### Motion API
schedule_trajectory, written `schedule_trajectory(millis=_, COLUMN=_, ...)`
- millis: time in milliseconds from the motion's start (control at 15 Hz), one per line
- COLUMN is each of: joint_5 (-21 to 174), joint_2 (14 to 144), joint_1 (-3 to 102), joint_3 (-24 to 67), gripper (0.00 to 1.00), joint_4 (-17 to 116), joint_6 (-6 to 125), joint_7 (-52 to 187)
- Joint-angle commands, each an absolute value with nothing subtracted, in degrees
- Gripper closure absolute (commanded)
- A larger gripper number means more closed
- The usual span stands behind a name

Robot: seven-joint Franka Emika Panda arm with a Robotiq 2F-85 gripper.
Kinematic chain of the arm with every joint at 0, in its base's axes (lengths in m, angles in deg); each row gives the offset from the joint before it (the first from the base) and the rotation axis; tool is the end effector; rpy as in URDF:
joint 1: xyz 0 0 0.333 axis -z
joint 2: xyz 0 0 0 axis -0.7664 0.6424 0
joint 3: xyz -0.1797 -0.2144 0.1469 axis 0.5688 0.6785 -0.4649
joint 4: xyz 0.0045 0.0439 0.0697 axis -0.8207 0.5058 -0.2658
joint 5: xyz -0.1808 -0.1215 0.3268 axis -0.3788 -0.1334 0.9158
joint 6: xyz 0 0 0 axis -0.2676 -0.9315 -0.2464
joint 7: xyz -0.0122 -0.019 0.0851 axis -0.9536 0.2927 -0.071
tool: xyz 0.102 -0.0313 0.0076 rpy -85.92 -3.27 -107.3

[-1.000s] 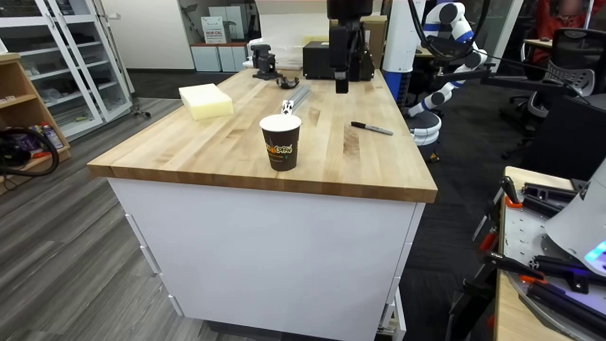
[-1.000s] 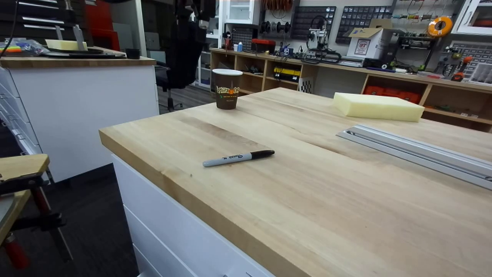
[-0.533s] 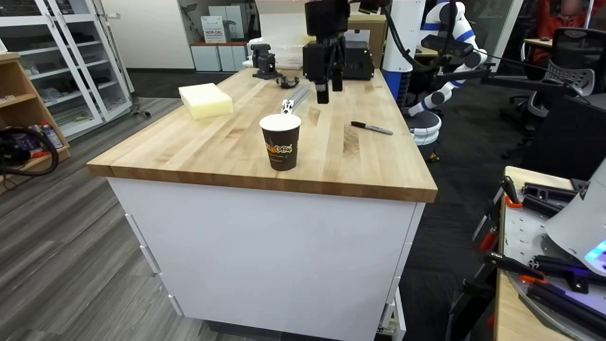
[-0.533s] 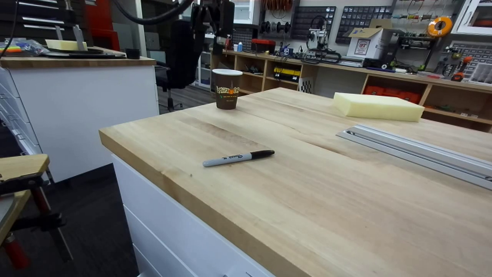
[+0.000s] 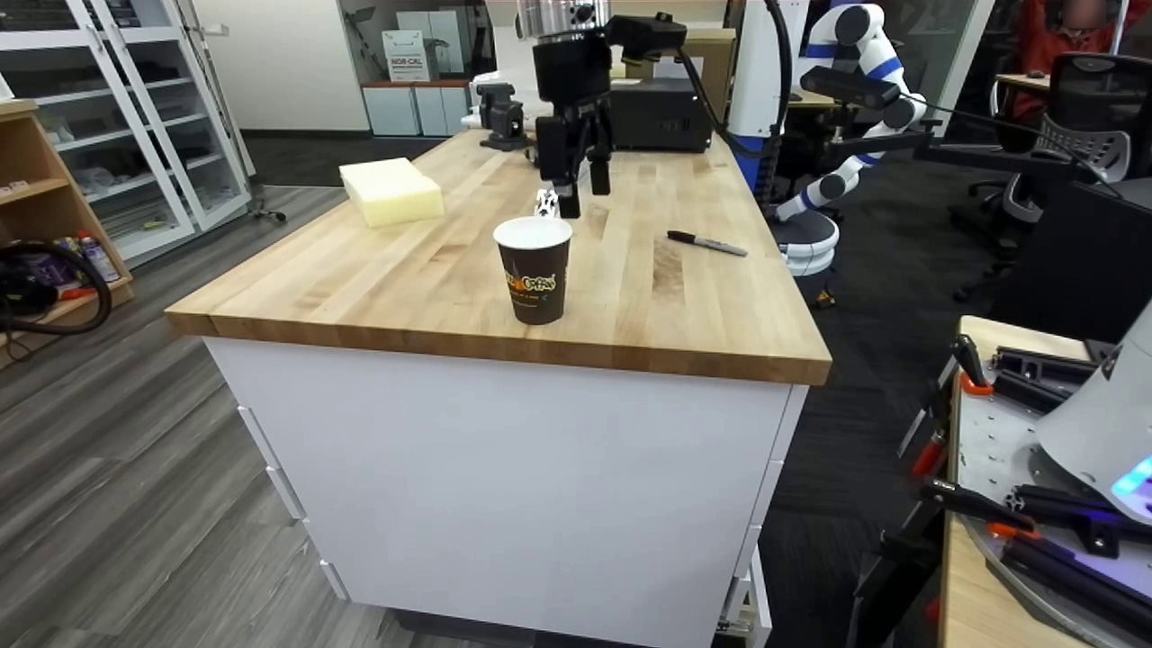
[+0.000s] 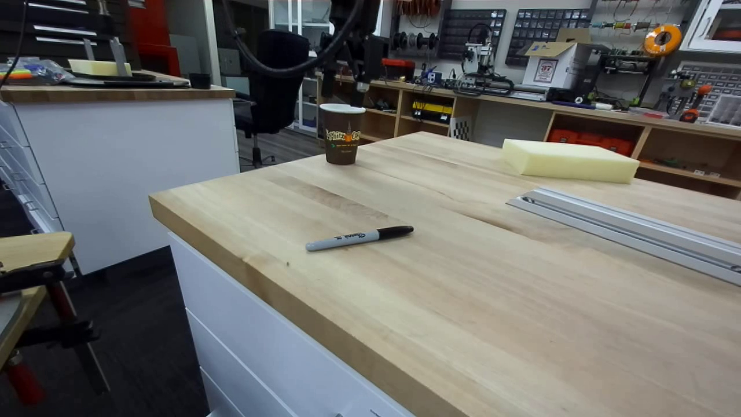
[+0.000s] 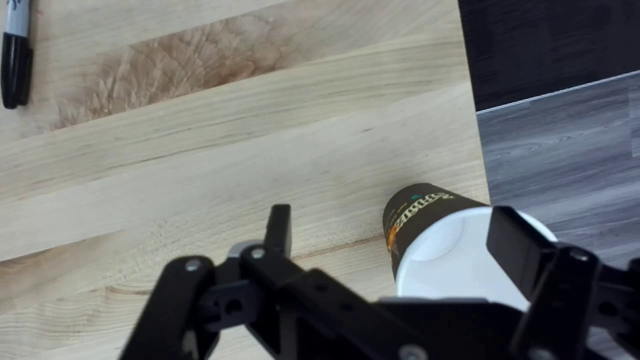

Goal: Move the cup to the right side of the marker then put the marker in the cup then remove the marker out of the cup

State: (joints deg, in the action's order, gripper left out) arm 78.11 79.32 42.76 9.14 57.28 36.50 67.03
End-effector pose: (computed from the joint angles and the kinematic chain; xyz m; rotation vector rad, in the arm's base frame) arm 0.6063 0.1611 0.3950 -3.1185 -0.2851 0.1544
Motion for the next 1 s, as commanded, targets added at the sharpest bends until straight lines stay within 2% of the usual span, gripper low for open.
schedule_trajectory(millis=0, joint_5=77.97, joint_2=83.44, joint_1=42.17, joint_3=10.04, gripper=0.0, joint_4=49.69, joint_6=31.32, joint_7=68.48)
schedule_trajectory(millis=733, joint_5=75.73, joint_2=86.01, joint_1=41.59, joint_3=11.07, gripper=0.0, joint_4=49.27, joint_6=38.81, joint_7=67.78)
schedule_trajectory(millis=867, joint_5=75.65, joint_2=86.08, joint_1=41.56, joint_3=11.01, gripper=0.14, joint_4=49.6, joint_6=39.6, joint_7=67.9)
schedule_trajectory(millis=933, joint_5=75.69, joint_2=86.09, joint_1=41.53, joint_3=10.96, gripper=0.33, joint_4=49.8, joint_6=40.03, joint_7=67.94)
